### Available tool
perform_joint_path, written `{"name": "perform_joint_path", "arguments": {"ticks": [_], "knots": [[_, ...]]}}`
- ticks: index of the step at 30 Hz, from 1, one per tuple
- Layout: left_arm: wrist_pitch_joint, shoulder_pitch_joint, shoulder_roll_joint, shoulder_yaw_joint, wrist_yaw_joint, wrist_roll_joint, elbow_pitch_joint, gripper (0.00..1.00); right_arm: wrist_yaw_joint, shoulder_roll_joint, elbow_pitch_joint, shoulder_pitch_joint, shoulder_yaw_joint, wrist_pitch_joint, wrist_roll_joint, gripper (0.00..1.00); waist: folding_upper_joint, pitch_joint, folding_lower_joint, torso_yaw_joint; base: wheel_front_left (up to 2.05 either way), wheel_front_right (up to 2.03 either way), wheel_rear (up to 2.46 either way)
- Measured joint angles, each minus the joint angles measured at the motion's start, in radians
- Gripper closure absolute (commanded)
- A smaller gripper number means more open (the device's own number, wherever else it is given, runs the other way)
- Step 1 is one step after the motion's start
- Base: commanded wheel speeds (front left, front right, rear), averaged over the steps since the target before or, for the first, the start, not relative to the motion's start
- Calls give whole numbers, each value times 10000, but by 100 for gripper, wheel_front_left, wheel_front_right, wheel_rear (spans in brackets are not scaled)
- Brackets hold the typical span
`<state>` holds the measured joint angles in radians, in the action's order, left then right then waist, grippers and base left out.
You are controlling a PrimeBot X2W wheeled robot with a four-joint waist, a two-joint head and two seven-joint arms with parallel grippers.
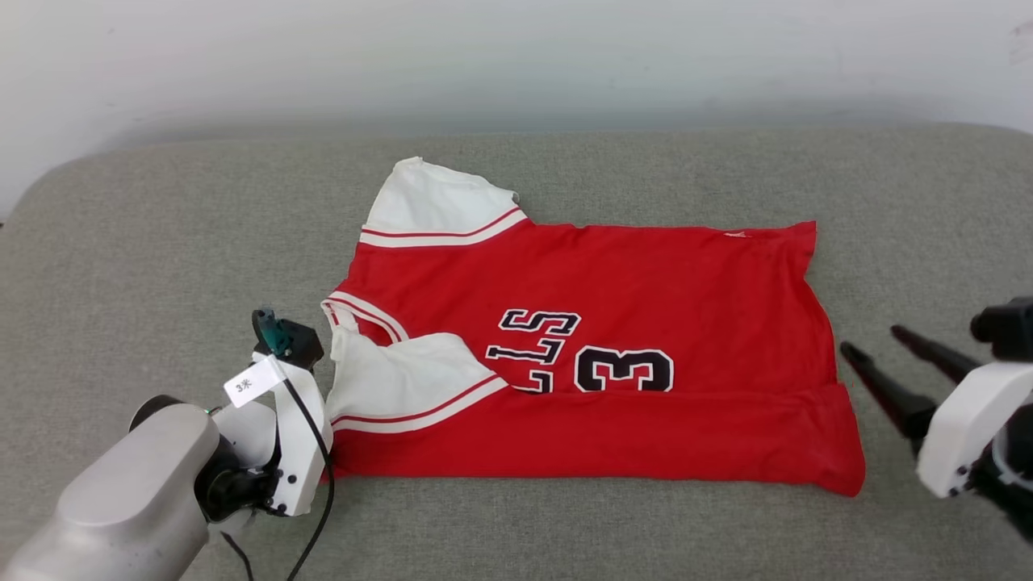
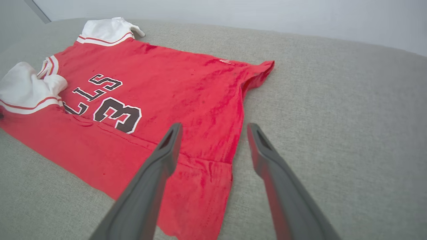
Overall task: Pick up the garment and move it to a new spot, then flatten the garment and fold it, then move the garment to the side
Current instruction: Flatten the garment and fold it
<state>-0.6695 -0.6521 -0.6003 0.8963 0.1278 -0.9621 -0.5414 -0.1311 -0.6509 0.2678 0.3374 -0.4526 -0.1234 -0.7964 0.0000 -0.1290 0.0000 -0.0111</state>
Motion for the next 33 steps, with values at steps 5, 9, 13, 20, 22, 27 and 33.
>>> {"name": "perform_joint_path", "arguments": {"ticks": [5,9,13,20,22,27,33], "knots": [[462,3,-267,-13,10,100,711,100,0,-840,-508,235,113,-1177,161,0,0,144,0,132,0,0,0],[660,22,-395,-12,0,190,1313,100,0,-1459,-1053,303,-52,-2468,119,0,1,197,0,220,0,0,0],[704,106,-514,63,-59,355,1764,100,0,-1676,-1289,301,-123,-3781,-238,0,0,191,0,292,0,0,0],[742,114,-548,115,-167,481,2247,100,0,-1498,-928,155,-219,-5202,-209,0,1,51,0,425,0,0,0],[748,114,-558,127,-176,518,2322,100,0,-1298,-683,109,-318,-5359,-159,0,0,-20,0,459,0,0,0],[846,101,-566,134,-178,589,2387,100,0,-715,77,124,-623,-5496,92,0,0,-215,1,554,0,0,0],[986,62,-545,155,-174,600,2311,100,2,-163,1035,221,-1047,-5254,307,0,0,-428,0,679,0,0,0]]}}
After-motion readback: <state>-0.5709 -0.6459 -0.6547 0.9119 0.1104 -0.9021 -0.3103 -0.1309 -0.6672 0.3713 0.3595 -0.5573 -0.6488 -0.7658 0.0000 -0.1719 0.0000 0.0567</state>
